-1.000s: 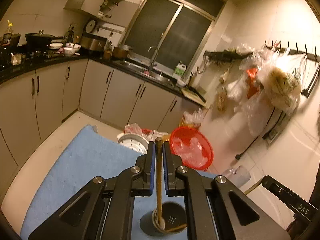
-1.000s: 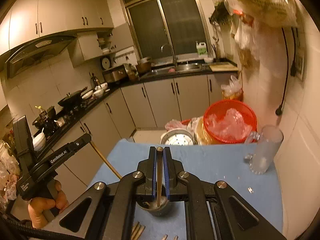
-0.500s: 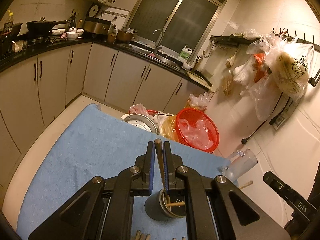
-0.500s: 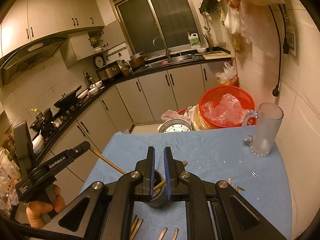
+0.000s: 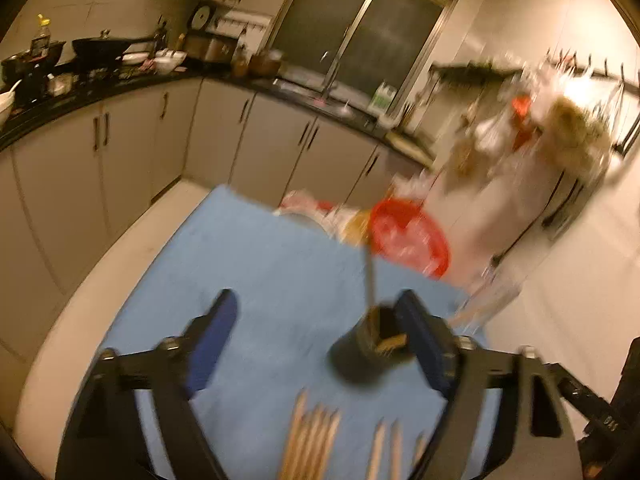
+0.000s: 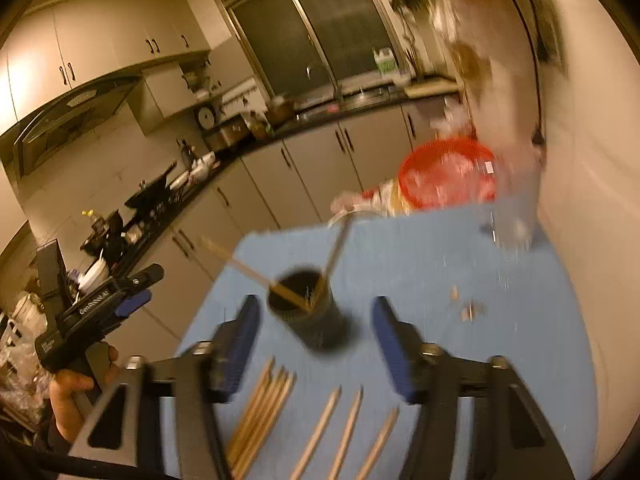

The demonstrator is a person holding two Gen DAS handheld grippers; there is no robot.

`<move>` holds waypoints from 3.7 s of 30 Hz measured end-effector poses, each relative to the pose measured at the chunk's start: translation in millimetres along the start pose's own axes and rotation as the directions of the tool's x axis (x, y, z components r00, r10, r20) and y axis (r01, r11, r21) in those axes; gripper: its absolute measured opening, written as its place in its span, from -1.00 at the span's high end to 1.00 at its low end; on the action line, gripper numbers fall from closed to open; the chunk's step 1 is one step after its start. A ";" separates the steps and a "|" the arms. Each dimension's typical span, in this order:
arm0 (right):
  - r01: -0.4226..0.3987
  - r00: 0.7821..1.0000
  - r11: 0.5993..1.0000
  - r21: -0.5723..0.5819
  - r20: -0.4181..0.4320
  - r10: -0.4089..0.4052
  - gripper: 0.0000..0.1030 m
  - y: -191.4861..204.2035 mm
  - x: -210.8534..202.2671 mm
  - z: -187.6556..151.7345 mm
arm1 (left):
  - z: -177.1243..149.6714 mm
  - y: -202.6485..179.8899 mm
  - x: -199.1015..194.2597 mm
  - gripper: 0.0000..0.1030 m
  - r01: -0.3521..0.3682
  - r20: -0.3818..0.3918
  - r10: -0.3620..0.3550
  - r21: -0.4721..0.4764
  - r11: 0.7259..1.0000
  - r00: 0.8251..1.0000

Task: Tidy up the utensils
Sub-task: 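Lower both tools and grasp another chopstick with each gripper, then carry the chopsticks over the grey cup and release them with both grippers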

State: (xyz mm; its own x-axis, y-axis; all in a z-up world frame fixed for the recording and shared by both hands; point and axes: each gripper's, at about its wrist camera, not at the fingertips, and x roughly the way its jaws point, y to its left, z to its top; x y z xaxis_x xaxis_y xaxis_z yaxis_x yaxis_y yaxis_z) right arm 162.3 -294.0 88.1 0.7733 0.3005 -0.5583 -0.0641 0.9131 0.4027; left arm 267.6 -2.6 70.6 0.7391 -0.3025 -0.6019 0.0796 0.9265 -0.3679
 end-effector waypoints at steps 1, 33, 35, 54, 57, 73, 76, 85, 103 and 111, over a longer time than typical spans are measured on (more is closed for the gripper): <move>0.000 1.000 1.000 0.010 -0.019 0.000 -0.46 -5.7 0.1 -12.7 | -7.9 4.6 -0.5 -0.67 -0.013 -0.023 0.013 0.008 1.000 1.000; 0.167 0.899 0.968 0.190 -0.432 -0.070 0.22 -70.7 83.7 -90.9 | -76.7 4.2 82.6 -0.67 -0.098 -0.420 0.147 0.136 0.986 0.896; 0.178 0.896 0.968 0.177 -0.437 -0.085 0.22 -70.4 84.6 -90.9 | -74.7 -1.3 91.4 -0.60 -0.097 -0.425 0.156 0.157 0.983 0.891; 0.237 0.858 0.964 0.123 -0.491 -0.148 0.22 -70.6 107.1 -87.1 | -79.1 -20.9 158.3 0.87 -0.055 -0.511 0.189 0.267 0.962 0.839; 0.248 0.850 0.962 0.111 -0.502 -0.160 0.28 -68.8 119.7 -85.3 | -78.1 -16.9 153.9 0.87 -0.044 -0.521 0.180 0.263 0.964 0.834; 0.255 0.827 0.966 -0.031 -0.510 -0.235 0.87 -53.2 147.3 -77.8 | -74.2 -22.9 163.0 0.87 -0.066 -0.559 0.230 0.298 0.952 0.796; 0.207 0.866 0.978 -0.014 -0.464 -0.190 0.87 -48.0 132.5 -71.5 | -77.4 -16.0 156.5 0.87 -0.054 -0.525 0.202 0.285 0.957 0.826; 0.091 0.960 0.995 -0.048 -0.260 -0.101 0.87 -17.9 60.7 -38.4 | -40.4 -29.1 70.1 0.88 0.043 -0.323 0.029 0.213 0.976 0.946; 0.015 1.000 0.990 -0.140 0.013 -0.013 0.88 38.9 -38.5 6.9 | 3.2 -53.0 -58.0 0.88 0.091 -0.013 -0.090 0.222 0.971 0.996; 0.027 0.998 0.985 -0.169 0.056 -0.017 0.88 53.6 -46.2 30.0 | 15.6 -56.4 -68.0 0.88 0.114 0.018 -0.119 0.186 0.976 0.993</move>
State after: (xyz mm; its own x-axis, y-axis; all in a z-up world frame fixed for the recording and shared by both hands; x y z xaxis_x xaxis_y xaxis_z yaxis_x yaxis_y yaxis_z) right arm 142.1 -267.2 157.2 0.8083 0.2687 -0.5239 -0.1489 0.9542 0.2596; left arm 223.3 -30.8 143.3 0.7361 -0.4065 -0.5412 0.2858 0.9114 -0.2960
